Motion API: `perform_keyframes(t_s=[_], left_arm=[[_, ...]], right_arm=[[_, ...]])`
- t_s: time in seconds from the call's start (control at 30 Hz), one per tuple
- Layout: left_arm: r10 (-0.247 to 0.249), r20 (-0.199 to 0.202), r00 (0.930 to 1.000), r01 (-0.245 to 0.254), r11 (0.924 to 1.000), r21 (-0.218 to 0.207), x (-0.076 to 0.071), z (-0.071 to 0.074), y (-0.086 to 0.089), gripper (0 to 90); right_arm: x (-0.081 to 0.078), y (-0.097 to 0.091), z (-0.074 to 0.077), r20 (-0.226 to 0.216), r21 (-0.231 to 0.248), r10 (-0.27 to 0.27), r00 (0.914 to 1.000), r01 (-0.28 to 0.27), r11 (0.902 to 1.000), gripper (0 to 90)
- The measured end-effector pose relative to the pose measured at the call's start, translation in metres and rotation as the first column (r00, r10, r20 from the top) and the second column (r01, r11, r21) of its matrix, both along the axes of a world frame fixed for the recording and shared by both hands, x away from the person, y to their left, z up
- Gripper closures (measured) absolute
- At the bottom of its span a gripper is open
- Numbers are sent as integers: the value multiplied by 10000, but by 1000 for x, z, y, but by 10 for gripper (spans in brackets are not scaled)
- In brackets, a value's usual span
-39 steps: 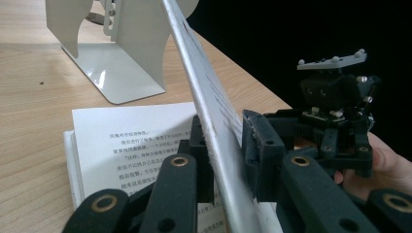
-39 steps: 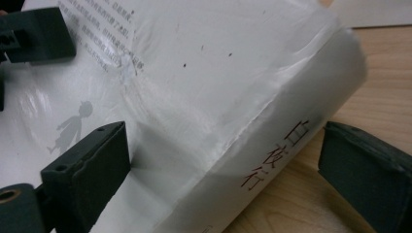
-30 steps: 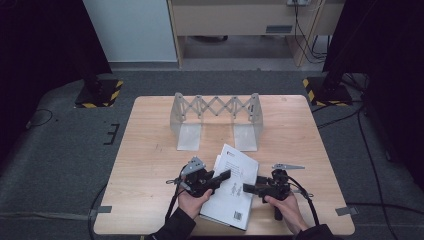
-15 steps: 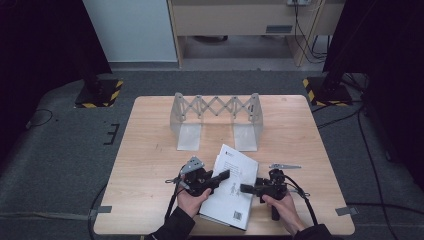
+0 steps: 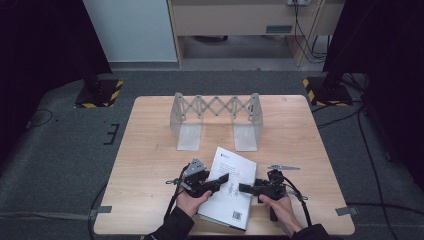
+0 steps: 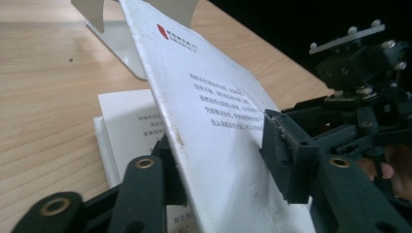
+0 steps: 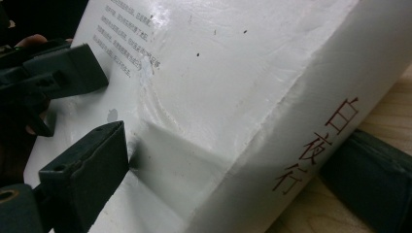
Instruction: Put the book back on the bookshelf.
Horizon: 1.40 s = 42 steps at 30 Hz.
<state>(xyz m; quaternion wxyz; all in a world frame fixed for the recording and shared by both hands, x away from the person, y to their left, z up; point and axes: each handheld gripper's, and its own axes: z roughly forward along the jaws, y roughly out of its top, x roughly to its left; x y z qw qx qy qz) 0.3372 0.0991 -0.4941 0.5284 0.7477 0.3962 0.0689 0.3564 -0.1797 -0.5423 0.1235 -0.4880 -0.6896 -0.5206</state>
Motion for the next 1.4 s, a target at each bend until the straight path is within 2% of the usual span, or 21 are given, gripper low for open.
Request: perform_keyframes(t_s=[0.07,0.13,0.17,0.2,0.23,0.27,0.3,0.33,0.4,0.43,0.53,0.57,0.6,0.7,0.93,1.0,1.17,1.4], left_arm=[[22,-31,10000,-22,9999,149,0,-1,0,440],[322,47,9995,-325,9946,989,-1,-3,2,362],[433,31,9991,-433,9914,1233,0,-3,4,335],[433,31,9991,-433,9914,1233,0,-3,4,333],[730,-24,9973,-720,9884,1338,2,-3,11,331],[769,32,9970,-768,9912,1074,2,-4,16,331],[769,32,9970,-768,9912,1074,2,-4,16,339],[907,-19,9959,-901,9911,980,3,-2,22,332],[1048,-57,9945,-1035,9886,1092,3,-2,25,312],[1382,-354,9898,-1331,9838,1201,4,-6,31,300],[1357,-1015,9855,-1266,9877,914,7,-18,35,263],[1357,-1015,9855,-1266,9877,914,7,-18,35,254],[1269,-1286,9835,-1166,9896,846,8,-23,34,257],[1198,-1355,9835,-1138,9922,510,8,-28,33,250],[991,-1245,9873,-974,9950,201,7,-34,30,218],[802,-1114,9905,-794,9968,118,6,-36,28,218],[240,-1558,9875,-345,9973,-653,4,-43,22,210],[30,-1573,9876,-167,9961,-861,3,-45,20,211]], right_arm=[[0,0,0,-9,-24,-13,10000,13,10000,54],[0,0,0,91,-134,-44,9999,46,9999,85],[0,0,0,161,-239,-54,9999,58,9997,99],[0,0,0,161,-239,-54,9999,58,9997,99],[-1,0,0,233,-363,-92,9997,101,9993,119],[-1,0,0,270,-421,-121,9996,132,9990,146],[-2,0,0,394,-571,-167,9991,189,9982,152],[-1,-1,0,265,-392,-272,9993,282,9988,156],[-1,-1,0,241,-368,-253,9994,262,9990,157],[-1,-1,0,232,-370,-263,9994,271,9989,157],[-1,-1,0,217,-371,-295,9993,303,9989,157],[-1,-1,0,217,-371,-295,9993,303,9989,157],[-1,-1,0,210,-369,-295,9993,303,9989,157],[-1,-1,0,203,-386,-287,9994,294,9988,158],[0,0,0,271,-456,-273,9993,286,9986,157],[0,0,0,312,-493,-244,9992,259,9984,156],[0,1,0,298,-515,-229,9993,244,9984,155],[1,4,1,323,-571,-380,9988,398,9976,150]])
